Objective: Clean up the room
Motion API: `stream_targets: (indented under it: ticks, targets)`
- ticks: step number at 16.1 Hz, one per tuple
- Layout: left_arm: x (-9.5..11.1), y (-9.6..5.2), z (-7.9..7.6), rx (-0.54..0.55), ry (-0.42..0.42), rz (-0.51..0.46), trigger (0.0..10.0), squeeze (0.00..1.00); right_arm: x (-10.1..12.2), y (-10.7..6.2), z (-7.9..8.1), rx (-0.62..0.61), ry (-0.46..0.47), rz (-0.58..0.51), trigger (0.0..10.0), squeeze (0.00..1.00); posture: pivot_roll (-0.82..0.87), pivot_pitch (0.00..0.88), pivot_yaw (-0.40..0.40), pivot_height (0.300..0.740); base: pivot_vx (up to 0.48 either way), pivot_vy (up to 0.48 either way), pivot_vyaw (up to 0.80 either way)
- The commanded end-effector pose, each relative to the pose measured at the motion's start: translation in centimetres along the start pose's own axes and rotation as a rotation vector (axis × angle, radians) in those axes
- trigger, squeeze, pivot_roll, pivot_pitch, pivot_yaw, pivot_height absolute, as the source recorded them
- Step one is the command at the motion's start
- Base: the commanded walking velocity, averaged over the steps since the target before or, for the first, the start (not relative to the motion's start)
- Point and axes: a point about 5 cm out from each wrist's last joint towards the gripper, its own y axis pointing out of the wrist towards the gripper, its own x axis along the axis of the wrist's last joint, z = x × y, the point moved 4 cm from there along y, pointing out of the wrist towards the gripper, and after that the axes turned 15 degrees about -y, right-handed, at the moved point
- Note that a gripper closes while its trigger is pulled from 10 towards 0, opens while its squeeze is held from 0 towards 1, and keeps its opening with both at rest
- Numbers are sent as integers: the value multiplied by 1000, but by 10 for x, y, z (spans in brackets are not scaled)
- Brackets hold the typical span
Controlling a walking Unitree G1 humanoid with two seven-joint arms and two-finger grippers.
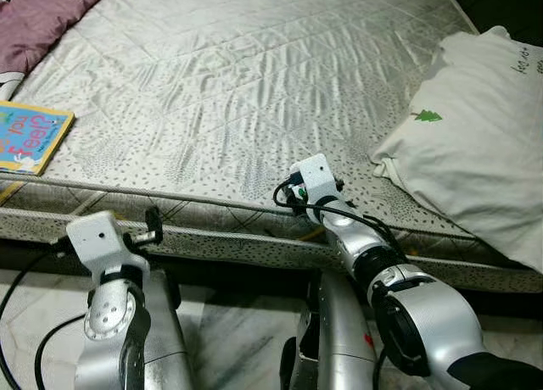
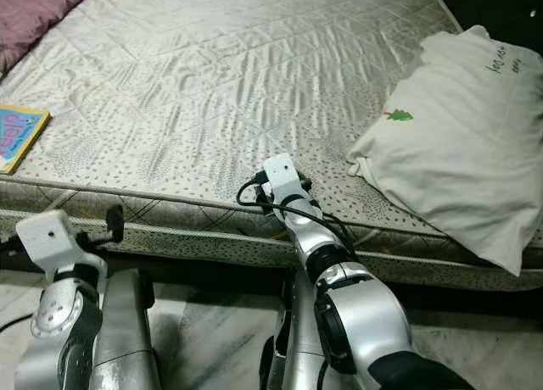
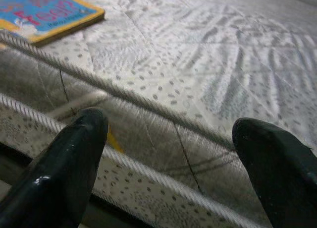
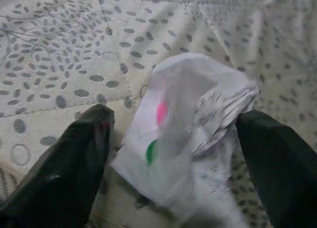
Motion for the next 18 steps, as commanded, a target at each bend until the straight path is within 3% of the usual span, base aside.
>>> stream_targets:
  ticks: [1,8,12,18]
  targets:
    - [-3,1,0,3,7,12,10000,0,-11,-2,2,13,40,41,0,0,253,103,-137,489,0,0,0]
    - [-1,21,-12,-65,44,10,10000,0,1,0,8,7,109,2,0,0,235,37,-88,489,0,0,0]
    - [1,34,-10,-63,47,-1,10000,0,4,1,7,1,114,-4,0,0,232,0,-78,489,0,0,0]
    - [5,44,-15,-82,68,-29,10000,0,7,2,4,-7,114,-9,0,0,233,0,-80,489,0,0,0]
